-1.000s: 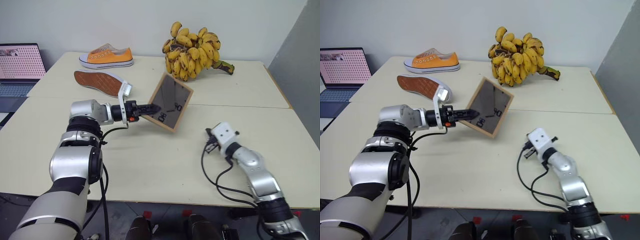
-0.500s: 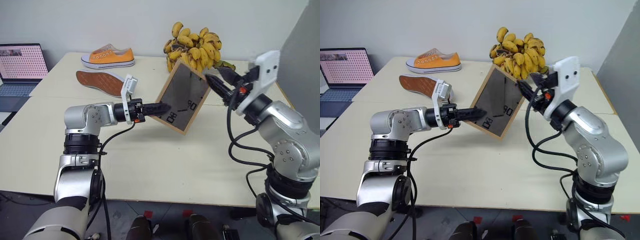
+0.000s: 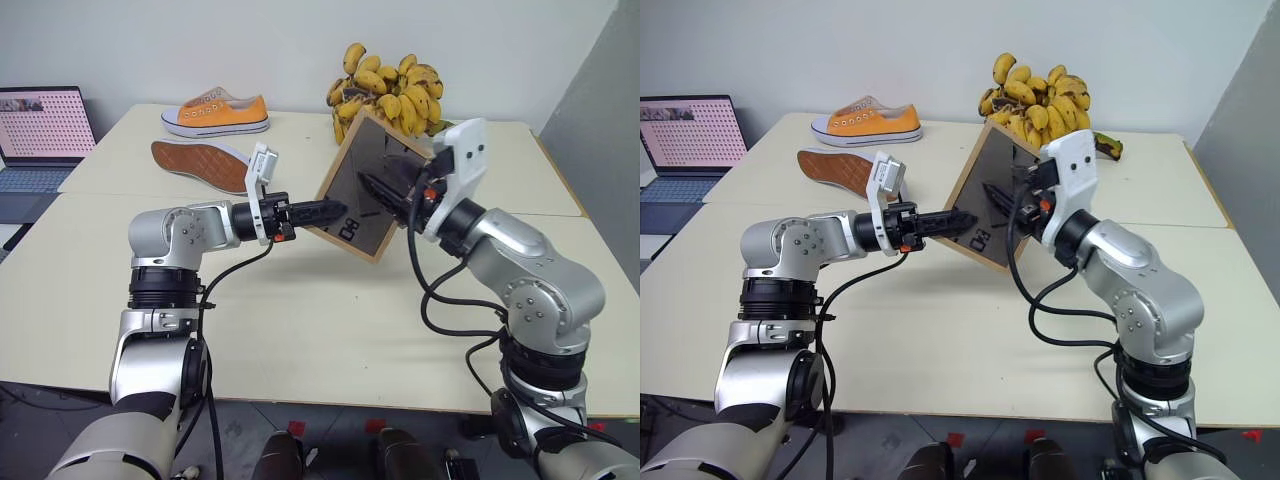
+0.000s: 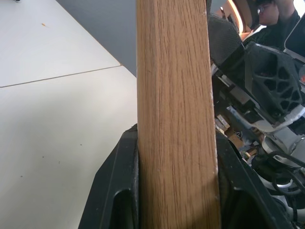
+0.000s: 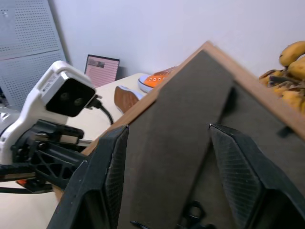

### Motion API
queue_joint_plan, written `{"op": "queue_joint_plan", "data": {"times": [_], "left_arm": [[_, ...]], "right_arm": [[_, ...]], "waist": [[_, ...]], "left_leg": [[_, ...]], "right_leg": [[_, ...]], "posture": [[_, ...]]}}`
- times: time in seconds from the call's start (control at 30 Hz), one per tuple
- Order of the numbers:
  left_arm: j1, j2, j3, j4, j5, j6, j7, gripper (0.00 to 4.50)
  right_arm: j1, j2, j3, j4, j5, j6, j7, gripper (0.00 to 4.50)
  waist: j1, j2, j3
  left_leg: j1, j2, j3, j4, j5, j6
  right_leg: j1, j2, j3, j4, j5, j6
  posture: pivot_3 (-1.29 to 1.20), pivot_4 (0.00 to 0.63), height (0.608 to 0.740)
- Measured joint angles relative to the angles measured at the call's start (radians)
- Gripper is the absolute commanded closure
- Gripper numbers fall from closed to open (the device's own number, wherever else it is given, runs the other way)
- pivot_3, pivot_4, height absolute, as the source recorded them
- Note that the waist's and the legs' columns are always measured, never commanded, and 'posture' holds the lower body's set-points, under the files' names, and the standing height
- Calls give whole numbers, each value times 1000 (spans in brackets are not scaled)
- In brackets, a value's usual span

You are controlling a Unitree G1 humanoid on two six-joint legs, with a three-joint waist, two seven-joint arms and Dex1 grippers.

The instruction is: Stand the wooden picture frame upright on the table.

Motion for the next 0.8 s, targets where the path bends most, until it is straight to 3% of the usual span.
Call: {"op": "queue_joint_plan", "data": {"times": [0.3,0.57,0.8], "left_arm": [[-34,-8,-7,45,0,-25,4,3208],[-54,-14,-21,75,0,-43,7,3208],[-65,-16,-21,97,0,-59,9,3208]], "right_arm": [[-4,15,16,18,-2,-38,-26,1691],[3,-91,-10,53,-35,-90,-14,1691],[30,-82,-3,70,-43,-130,-6,1691]], "waist": [[0,0,0],[1,0,0],[-1,0,0]], "left_leg": [[-1,0,0,0,0,0],[-1,0,0,0,0,0],[-2,0,1,0,0,0]], "right_leg": [[-1,0,0,0,0,0],[-1,0,0,0,0,0],[-3,0,0,0,0,0]], "posture": [[0,150,740],[0,150,740],[0,150,740]]}}
